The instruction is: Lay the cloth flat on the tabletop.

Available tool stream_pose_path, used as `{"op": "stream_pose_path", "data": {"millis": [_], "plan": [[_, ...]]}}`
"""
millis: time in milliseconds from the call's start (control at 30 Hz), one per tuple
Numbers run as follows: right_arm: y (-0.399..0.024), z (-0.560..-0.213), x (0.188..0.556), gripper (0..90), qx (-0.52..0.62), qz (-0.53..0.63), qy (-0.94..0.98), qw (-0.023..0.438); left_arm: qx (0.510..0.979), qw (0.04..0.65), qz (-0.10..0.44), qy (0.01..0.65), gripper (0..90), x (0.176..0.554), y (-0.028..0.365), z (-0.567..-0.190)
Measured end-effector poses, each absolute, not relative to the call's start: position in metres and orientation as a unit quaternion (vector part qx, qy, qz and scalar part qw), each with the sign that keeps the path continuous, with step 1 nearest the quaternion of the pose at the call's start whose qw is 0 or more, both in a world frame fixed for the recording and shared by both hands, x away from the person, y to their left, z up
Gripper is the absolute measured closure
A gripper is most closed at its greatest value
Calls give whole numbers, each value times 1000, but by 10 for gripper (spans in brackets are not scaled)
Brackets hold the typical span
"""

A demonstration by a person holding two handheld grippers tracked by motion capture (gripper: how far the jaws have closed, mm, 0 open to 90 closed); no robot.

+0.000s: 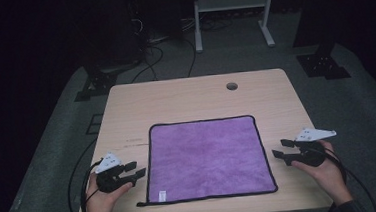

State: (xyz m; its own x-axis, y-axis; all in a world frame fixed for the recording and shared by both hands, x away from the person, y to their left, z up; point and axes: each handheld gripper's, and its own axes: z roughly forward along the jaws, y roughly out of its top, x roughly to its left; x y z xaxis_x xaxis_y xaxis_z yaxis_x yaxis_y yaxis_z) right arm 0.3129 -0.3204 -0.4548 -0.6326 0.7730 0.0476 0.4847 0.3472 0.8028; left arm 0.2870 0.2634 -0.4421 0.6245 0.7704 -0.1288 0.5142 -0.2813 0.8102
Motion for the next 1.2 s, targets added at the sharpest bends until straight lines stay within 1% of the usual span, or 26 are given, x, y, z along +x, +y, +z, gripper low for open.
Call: {"op": "stream_pose_path", "data": {"millis": [133,300,500,667,833,1000,1200], "plan": [[-325,-461,328,397,417,394,799,182,791,432,147,407,486,302,256,-444],[-329,-468,341,396,434,378,795,192,800,414,155,405,487,322,246,-451],[-332,-475,346,395,445,361,797,192,798,396,155,428,484,339,237,-457],[-334,-480,348,387,449,353,798,191,800,385,158,433,478,346,233,-463],[-335,-483,348,373,449,356,797,191,803,365,173,437,476,350,237,-468],[-333,-485,348,323,446,365,794,194,804,363,166,442,496,351,238,-472],[-333,-486,348,317,445,366,794,195,805,352,183,441,530,351,235,-474]]}}
